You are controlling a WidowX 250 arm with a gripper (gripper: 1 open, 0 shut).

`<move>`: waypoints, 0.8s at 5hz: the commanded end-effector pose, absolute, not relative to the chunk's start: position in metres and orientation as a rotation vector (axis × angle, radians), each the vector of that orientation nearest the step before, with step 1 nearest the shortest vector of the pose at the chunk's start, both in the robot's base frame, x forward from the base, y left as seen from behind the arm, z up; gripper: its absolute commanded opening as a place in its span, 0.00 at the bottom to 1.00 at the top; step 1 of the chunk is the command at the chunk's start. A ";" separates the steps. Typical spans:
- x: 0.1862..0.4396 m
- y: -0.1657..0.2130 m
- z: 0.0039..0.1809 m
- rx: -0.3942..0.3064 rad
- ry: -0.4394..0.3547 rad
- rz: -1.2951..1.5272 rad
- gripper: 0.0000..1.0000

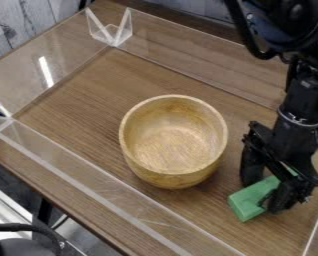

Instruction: Put the green block in the brown bowl

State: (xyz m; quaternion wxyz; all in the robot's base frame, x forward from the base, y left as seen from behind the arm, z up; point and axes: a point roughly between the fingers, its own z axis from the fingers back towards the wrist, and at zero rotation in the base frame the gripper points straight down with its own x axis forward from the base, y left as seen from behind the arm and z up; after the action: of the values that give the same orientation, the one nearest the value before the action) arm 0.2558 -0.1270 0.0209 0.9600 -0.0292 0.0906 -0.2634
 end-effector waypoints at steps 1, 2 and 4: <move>0.264 -0.130 0.026 -0.069 0.153 -0.542 1.00; 0.266 -0.129 0.026 -0.070 0.158 -0.542 1.00; 0.269 -0.129 0.024 -0.073 0.166 -0.545 1.00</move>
State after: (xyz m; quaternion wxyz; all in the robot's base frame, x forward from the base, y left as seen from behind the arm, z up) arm 0.2627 -0.1279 0.0191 0.9598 -0.0319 0.0943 -0.2624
